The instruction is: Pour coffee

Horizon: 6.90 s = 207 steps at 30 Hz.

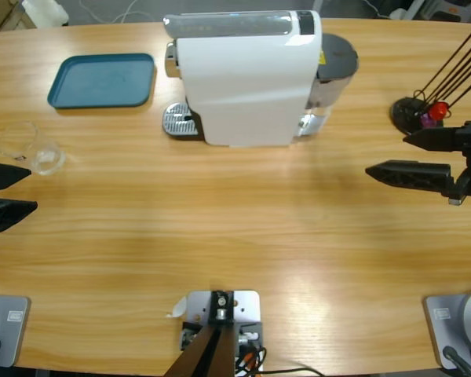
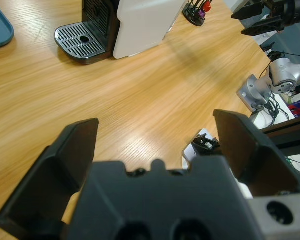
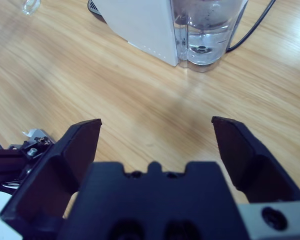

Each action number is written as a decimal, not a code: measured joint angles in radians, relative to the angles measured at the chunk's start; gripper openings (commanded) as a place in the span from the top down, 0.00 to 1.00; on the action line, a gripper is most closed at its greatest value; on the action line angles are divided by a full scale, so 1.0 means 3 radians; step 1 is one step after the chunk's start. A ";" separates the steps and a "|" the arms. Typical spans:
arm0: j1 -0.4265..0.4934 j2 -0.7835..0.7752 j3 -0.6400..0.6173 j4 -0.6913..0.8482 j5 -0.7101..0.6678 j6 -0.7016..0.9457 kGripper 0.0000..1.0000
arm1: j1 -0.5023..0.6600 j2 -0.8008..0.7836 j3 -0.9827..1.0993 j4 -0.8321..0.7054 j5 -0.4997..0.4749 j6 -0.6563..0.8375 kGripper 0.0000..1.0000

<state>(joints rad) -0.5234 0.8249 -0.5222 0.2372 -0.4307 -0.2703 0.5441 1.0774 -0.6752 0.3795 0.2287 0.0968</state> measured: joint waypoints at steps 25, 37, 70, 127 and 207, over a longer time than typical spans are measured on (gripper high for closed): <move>0.0290 0.1625 -0.1452 -0.0218 -0.0377 -0.1152 0.03 | -0.0004 0.0044 -0.0002 0.0000 0.0010 0.0011 0.00; 0.0272 0.2722 -0.2137 -0.0378 -0.0685 -0.1559 0.03 | -0.0004 0.0044 -0.0002 0.0000 0.0010 0.0011 0.00; 0.0323 0.3091 -0.2327 -0.0381 -0.0856 -0.1559 1.00 | -0.0051 0.0083 -0.0002 -0.0015 0.0010 0.0011 0.00; -0.1211 0.1605 -0.0749 -0.0200 0.1058 0.0666 0.01 | -0.1594 0.1351 0.0702 -0.1985 -0.1218 0.0046 0.37; -0.1213 0.1119 -0.0196 -0.0502 0.1058 0.0465 0.02 | 0.0796 0.2227 -0.3345 0.0620 0.0663 -0.2242 1.00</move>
<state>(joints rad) -0.8873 1.1604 -0.5810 0.0867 -0.1132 -0.1308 0.7829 1.7456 -1.6789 0.5656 0.4275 -0.5756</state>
